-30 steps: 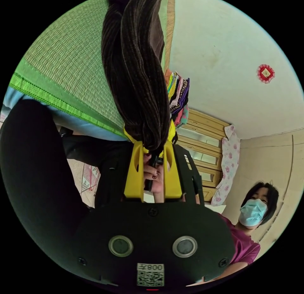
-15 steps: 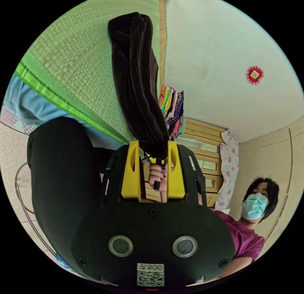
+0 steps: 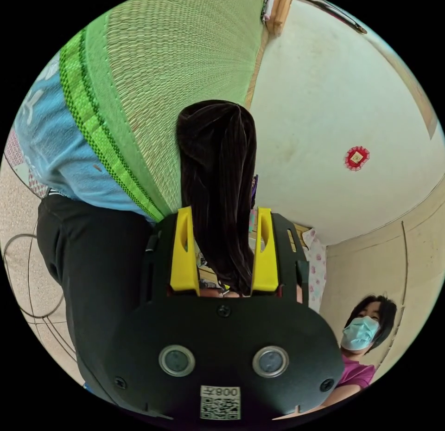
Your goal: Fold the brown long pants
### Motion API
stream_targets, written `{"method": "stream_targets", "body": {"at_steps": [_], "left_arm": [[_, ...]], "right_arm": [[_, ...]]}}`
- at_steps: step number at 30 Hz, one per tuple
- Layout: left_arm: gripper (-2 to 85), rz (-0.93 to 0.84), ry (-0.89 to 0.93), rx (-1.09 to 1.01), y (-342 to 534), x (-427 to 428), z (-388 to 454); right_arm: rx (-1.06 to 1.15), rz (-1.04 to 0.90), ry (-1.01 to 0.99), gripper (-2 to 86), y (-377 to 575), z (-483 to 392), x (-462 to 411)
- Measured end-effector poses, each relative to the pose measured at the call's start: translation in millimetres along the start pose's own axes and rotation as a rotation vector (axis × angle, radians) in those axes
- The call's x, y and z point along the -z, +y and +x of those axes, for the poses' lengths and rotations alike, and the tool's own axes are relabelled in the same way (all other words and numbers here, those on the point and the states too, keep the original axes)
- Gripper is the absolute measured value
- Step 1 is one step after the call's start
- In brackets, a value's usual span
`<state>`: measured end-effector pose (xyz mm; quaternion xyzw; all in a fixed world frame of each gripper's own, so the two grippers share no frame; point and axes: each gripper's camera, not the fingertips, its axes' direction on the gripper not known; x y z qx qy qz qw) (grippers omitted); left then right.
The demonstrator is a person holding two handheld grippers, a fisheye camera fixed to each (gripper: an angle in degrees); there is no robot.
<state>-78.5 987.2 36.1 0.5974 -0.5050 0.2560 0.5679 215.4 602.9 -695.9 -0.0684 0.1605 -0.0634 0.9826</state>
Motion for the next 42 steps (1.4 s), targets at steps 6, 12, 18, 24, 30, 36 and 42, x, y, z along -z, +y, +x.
{"method": "stream_targets", "body": {"at_steps": [6,12,18,24,30,36,42], "left_arm": [[17.3,-0.042,-0.034,0.002,-18.8,-3.7,8.5],[13.2,-0.05,0.002,0.033,-31.7,-2.9,15.4],[6.9,-0.097,-0.019,0.006,-34.3,-0.9,38.3],[9.3,-0.122,-0.052,0.0,-33.9,3.9,65.2],[16.0,-0.105,-0.025,-0.024,-35.9,4.0,99.3],[17.9,-0.178,-0.101,-0.073,-40.4,-16.0,141.7],[19.1,-0.154,-0.047,-0.022,-69.9,-42.9,168.7]], "right_arm": [[0.008,-0.005,0.021,13.1,-4.2,-11.8,-5.1],[0.028,0.0,0.041,13.1,-4.7,-19.8,-8.3],[0.044,0.013,0.063,13.1,5.4,-13.9,2.8],[0.038,0.034,0.034,12.9,23.1,7.6,15.7],[0.034,0.048,-0.003,12.8,23.6,21.8,28.4],[0.035,0.046,-0.027,12.7,6.0,27.9,44.6],[0.042,0.043,-0.034,12.7,-7.2,37.0,50.6]]}}
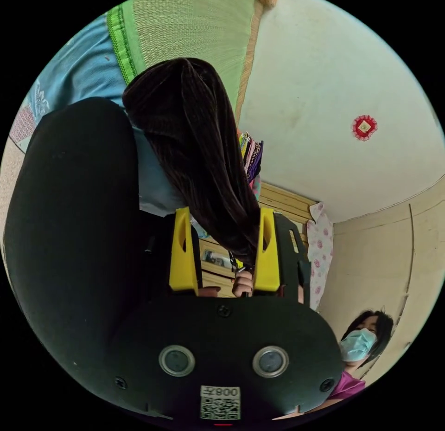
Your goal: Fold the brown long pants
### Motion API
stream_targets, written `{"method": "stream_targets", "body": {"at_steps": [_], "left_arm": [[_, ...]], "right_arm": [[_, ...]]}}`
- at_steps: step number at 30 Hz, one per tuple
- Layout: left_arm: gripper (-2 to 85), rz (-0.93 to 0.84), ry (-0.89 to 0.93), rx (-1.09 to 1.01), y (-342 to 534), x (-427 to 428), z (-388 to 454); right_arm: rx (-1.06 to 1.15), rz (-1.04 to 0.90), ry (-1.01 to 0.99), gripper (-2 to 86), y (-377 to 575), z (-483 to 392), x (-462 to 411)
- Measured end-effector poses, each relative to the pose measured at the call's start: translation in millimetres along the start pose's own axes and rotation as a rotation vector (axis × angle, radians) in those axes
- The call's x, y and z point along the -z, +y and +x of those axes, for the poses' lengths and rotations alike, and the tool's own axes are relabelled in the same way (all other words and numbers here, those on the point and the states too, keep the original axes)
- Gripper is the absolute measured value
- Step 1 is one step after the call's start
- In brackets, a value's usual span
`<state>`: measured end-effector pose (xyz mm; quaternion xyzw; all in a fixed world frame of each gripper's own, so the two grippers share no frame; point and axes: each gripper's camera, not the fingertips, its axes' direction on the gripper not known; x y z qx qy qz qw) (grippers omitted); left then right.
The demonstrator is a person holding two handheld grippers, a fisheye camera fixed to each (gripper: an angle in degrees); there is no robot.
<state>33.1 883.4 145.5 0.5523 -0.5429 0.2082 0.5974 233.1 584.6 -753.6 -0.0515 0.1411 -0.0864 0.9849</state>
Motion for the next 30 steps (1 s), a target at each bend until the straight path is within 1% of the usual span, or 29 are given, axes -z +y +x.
{"method": "stream_targets", "body": {"at_steps": [4,9,11,14,18,22,24,28,29,30], "left_arm": [[18.5,0.055,0.023,0.041,-40.1,-7.6,18.1],[13.5,0.044,0.011,0.05,-81.1,-21.8,48.0],[10.8,0.022,0.0,0.037,-98.8,-29.5,68.6],[9.4,0.02,0.0,0.032,-117.0,-42.1,99.3],[8.7,0.024,0.004,0.008,-146.2,-69.7,149.3],[8.2,-0.009,-0.01,-0.058,-198.3,-125.0,226.9],[8.0,-0.033,-0.016,-0.093,-225.1,-158.3,264.3],[7.8,-0.118,-0.046,-0.173,-296.0,-264.2,357.2],[7.7,-0.146,-0.05,-0.201,-315.7,-301.3,386.1],[7.7,-0.161,-0.051,-0.22,-325.0,-320.9,401.4]], "right_arm": [[0.009,-0.004,0.0,12.7,0.2,10.7,3.5],[0.012,0.003,-0.007,12.7,4.5,36.8,15.4],[0.015,0.009,-0.016,12.6,6.6,45.3,22.4],[0.035,0.006,-0.012,12.6,8.1,55.4,36.4],[0.053,0.031,-0.065,12.4,1.5,70.3,70.3],[0.088,0.071,-0.118,12.2,-12.4,76.8,113.3],[0.124,0.11,-0.147,12.1,-25.4,76.6,150.9],[0.194,0.192,-0.147,11.9,-47.2,66.7,223.5],[0.223,0.229,-0.138,11.9,-52.8,60.4,252.3],[0.255,0.268,-0.131,11.8,-57.1,53.7,283.2]]}}
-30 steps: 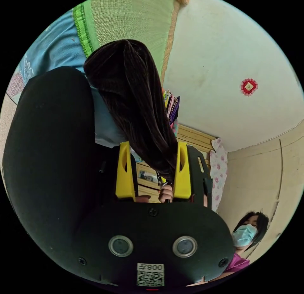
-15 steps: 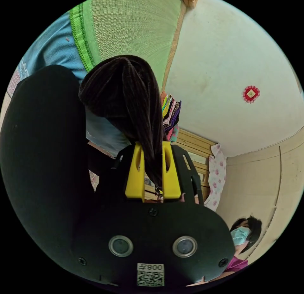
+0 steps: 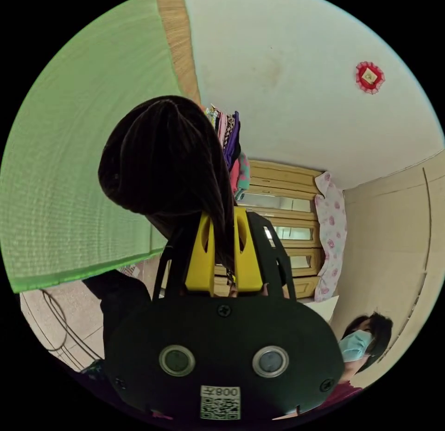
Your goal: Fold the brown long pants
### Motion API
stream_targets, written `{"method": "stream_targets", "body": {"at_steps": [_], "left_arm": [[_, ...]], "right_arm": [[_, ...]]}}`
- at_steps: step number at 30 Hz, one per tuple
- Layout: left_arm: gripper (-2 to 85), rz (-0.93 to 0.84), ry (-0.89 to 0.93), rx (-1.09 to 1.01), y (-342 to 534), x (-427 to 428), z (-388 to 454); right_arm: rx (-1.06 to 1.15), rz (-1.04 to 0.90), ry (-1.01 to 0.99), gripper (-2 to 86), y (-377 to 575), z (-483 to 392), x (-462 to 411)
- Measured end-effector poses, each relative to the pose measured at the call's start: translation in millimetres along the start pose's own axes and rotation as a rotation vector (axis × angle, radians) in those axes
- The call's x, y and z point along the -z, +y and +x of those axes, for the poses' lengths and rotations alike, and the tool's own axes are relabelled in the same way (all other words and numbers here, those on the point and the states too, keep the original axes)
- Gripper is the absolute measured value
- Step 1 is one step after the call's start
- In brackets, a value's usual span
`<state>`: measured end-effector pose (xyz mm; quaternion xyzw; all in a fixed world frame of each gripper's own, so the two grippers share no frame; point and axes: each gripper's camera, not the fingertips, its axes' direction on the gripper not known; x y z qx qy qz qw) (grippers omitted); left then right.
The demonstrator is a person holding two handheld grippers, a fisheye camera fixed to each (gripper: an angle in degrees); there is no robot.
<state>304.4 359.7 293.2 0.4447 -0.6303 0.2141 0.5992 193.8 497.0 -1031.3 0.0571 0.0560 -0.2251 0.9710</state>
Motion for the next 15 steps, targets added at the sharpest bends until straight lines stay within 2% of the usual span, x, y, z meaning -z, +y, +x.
{"method": "stream_targets", "body": {"at_steps": [5,10,13,15], "left_arm": [[7.7,-0.163,0.06,-0.188,-122.4,-170.0,133.6],[8.1,-0.341,0.067,-0.353,-197.6,-318.5,216.0],[8.2,-0.464,-0.047,-0.379,-235.3,-399.8,211.8],[7.7,-0.532,-0.169,-0.331,-257.1,-438.3,183.8]], "right_arm": [[0.159,0.18,0.003,11.9,-36.8,-35.4,128.9],[0.284,0.348,0.038,12.2,-32.0,-32.3,248.7],[0.242,0.438,0.086,12.5,-11.7,28.4,297.7],[0.101,0.498,0.104,12.7,10.6,117.5,318.5]]}}
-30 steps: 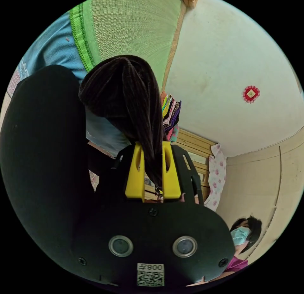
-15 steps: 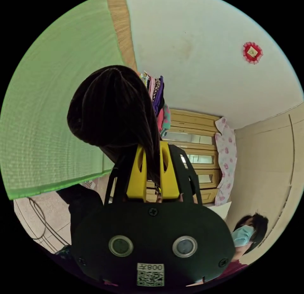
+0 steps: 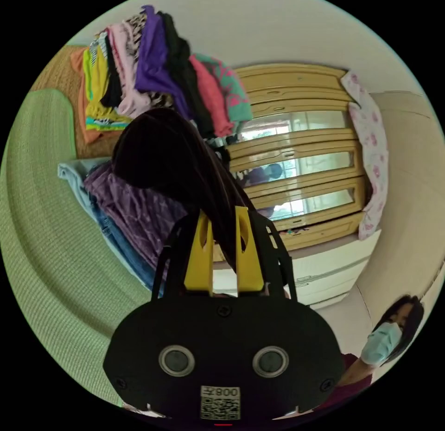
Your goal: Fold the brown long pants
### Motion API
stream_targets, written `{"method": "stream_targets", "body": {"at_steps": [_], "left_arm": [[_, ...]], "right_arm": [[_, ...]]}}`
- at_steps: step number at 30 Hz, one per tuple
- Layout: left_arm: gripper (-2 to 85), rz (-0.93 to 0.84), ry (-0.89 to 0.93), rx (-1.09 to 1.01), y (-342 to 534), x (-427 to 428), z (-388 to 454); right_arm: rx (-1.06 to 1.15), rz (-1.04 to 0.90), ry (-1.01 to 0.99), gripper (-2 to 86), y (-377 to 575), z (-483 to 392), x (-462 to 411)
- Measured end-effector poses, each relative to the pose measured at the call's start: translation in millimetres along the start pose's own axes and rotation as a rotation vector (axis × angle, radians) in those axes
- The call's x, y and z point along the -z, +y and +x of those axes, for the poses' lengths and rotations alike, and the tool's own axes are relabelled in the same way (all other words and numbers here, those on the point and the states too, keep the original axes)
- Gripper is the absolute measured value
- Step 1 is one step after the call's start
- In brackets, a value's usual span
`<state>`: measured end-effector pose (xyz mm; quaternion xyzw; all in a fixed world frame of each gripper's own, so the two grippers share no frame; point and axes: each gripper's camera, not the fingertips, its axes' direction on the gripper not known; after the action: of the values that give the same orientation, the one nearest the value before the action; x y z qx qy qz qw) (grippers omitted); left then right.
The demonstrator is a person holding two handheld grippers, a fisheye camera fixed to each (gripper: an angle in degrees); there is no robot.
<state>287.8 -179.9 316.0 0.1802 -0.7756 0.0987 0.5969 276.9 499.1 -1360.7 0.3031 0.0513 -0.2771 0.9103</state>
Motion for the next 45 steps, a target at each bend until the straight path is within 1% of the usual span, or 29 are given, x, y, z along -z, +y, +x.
{"method": "stream_targets", "body": {"at_steps": [1,2,3,4,5,6,10,13,16,18,21,25,28,31,33,35,38,40,42,44,45], "left_arm": [[7.1,-0.055,-0.088,0.071,-14.2,-14.3,-25.2],[6.3,-0.089,-0.149,0.143,-24.7,-20.5,-48.4],[6.2,-0.096,-0.14,0.162,-29.0,-21.4,-57.0],[5.9,-0.093,-0.089,0.187,-36.8,-19.8,-67.9],[5.7,-0.078,-0.037,0.187,-45.8,-14.8,-70.5],[5.7,-0.079,-0.02,0.176,-52.0,-12.0,-69.2],[5.6,-0.099,-0.025,0.069,-102.4,10.7,-38.4],[5.5,-0.113,-0.101,0.022,-131.6,22.6,-22.0],[5.1,-0.075,-0.05,0.051,-146.8,36.9,-19.0],[4.9,-0.048,-0.038,0.029,-156.1,47.7,-9.6],[4.7,-0.015,-0.016,-0.025,-180.6,66.8,19.2],[4.8,0.018,-0.057,-0.117,-211.2,95.2,63.9],[5.1,-0.017,-0.102,-0.116,-210.2,109.5,63.7],[5.7,-0.089,-0.135,-0.077,-200.4,119.8,48.8],[6.7,-0.069,-0.094,-0.061,-196.2,134.6,47.9],[8.7,0.011,-0.088,-0.096,-199.9,167.4,60.5],[12.0,0.141,-0.166,-0.138,-221.6,212.5,81.8],[13.3,0.178,-0.207,-0.137,-241.6,228.7,90.2],[13.3,0.15,-0.272,-0.125,-262.9,232.7,93.5],[10.3,0.026,-0.292,-0.106,-285.9,222.2,90.0],[8.9,-0.003,-0.283,-0.095,-289.5,219.5,88.8]], "right_arm": [[-0.044,0.012,0.015,12.8,7.1,25.0,3.2],[-0.151,0.023,0.054,12.9,21.2,73.6,8.2],[-0.244,0.015,0.073,13.1,36.3,116.8,13.3],[-0.256,0.008,0.065,13.2,43.7,131.7,15.2],[-0.232,0.011,0.007,13.3,56.4,148.7,19.6],[-0.218,0.018,-0.007,13.4,62.4,156.3,24.1],[-0.147,-0.011,0.026,13.3,49.3,159.2,37.7],[-0.137,-0.011,0.016,13.1,41.6,171.9,46.8],[-0.128,-0.007,0.012,13.0,45.0,181.0,58.2],[-0.125,-0.02,0.012,12.8,44.2,185.7,66.0],[-0.079,-0.048,0.039,12.7,28.6,176.8,75.0],[-0.016,-0.081,0.083,12.6,9.6,161.3,80.6],[-0.014,-0.14,0.114,12.7,15.2,170.7,86.9],[-0.074,-0.171,0.081,12.7,33.2,208.3,102.5],[-0.083,-0.179,0.04,12.7,41.1,223.9,113.5],[-0.073,-0.184,0.04,12.7,41.5,225.6,116.9],[-0.061,-0.199,0.049,12.7,42.0,226.4,119.8],[-0.066,-0.195,0.041,12.8,45.0,229.5,123.7],[-0.07,-0.187,0.032,12.8,48.9,232.8,127.6],[-0.071,-0.182,0.028,12.8,50.6,233.7,130.5],[-0.071,-0.181,0.027,12.8,51.1,233.8,132.3]]}}
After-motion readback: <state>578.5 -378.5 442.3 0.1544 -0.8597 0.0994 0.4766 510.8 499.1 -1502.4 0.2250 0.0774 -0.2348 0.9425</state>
